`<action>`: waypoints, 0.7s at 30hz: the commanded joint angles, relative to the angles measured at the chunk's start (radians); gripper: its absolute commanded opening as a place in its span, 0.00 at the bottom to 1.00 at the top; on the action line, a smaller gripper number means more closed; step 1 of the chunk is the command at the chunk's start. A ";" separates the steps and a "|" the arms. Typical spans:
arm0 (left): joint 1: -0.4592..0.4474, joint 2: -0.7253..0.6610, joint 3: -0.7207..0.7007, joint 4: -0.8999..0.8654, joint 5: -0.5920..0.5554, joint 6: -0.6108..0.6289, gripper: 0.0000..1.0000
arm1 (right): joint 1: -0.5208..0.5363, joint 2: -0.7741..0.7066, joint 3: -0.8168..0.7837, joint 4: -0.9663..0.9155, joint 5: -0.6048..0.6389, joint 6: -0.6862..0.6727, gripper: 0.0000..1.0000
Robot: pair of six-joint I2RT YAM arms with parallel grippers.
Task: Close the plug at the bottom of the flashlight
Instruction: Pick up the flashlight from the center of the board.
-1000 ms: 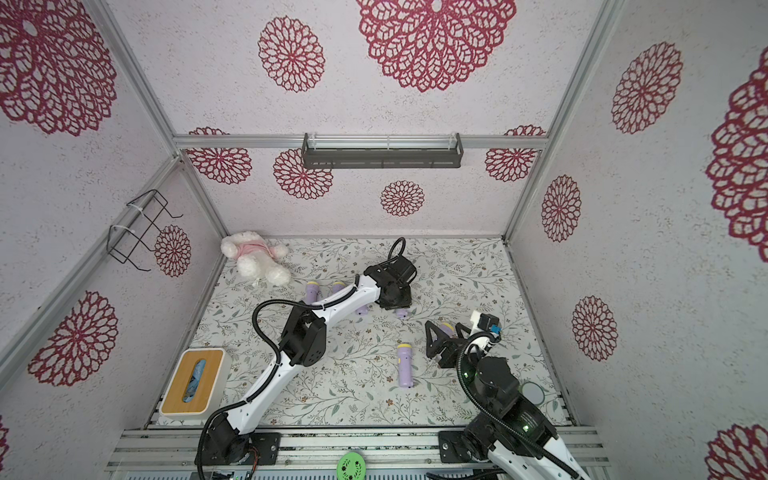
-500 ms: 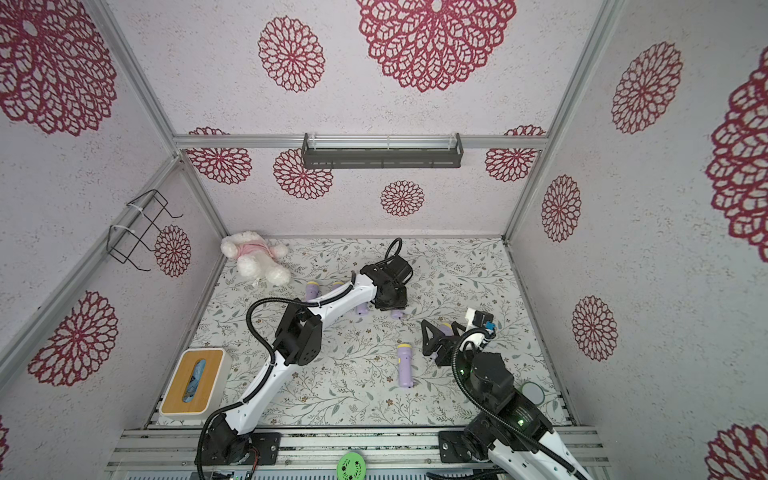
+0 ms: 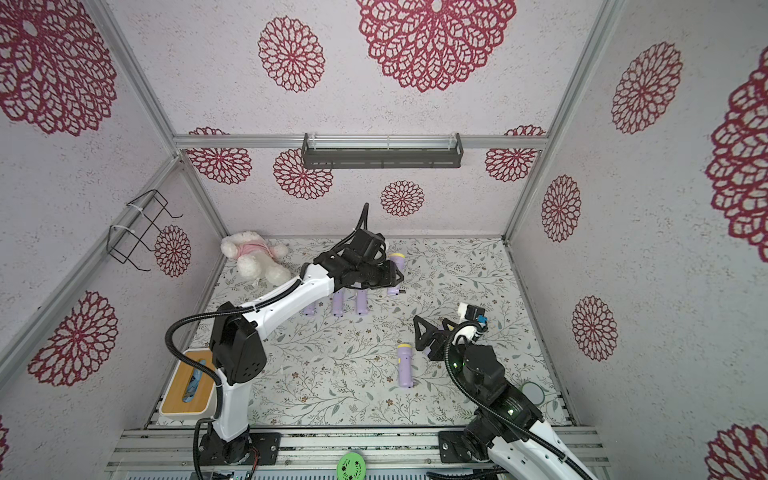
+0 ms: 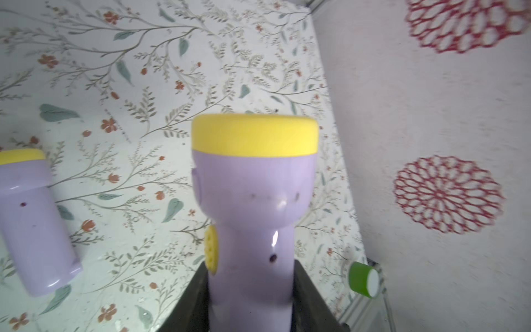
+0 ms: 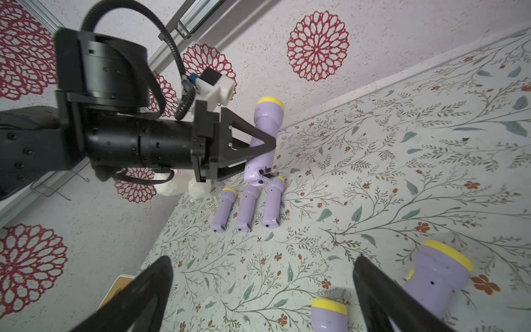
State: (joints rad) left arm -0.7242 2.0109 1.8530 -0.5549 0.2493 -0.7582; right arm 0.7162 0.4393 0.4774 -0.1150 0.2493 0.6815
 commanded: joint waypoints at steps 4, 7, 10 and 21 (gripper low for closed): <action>0.076 -0.156 -0.230 0.335 0.223 -0.077 0.00 | 0.000 0.090 0.002 0.168 -0.079 0.088 0.99; 0.114 -0.205 -0.325 0.463 0.314 -0.153 0.00 | 0.000 0.141 0.011 0.247 -0.110 0.115 0.99; 0.143 -0.231 -0.397 0.579 0.384 -0.214 0.00 | -0.003 0.216 0.033 0.325 -0.154 0.142 0.99; 0.243 -0.331 -0.610 0.806 0.429 -0.320 0.00 | -0.054 0.477 0.088 0.642 -0.324 0.295 0.99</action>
State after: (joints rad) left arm -0.5087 1.7386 1.2819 0.0872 0.6441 -1.0153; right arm 0.6842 0.8867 0.5201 0.3500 -0.0109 0.8951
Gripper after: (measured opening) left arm 0.401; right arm 0.989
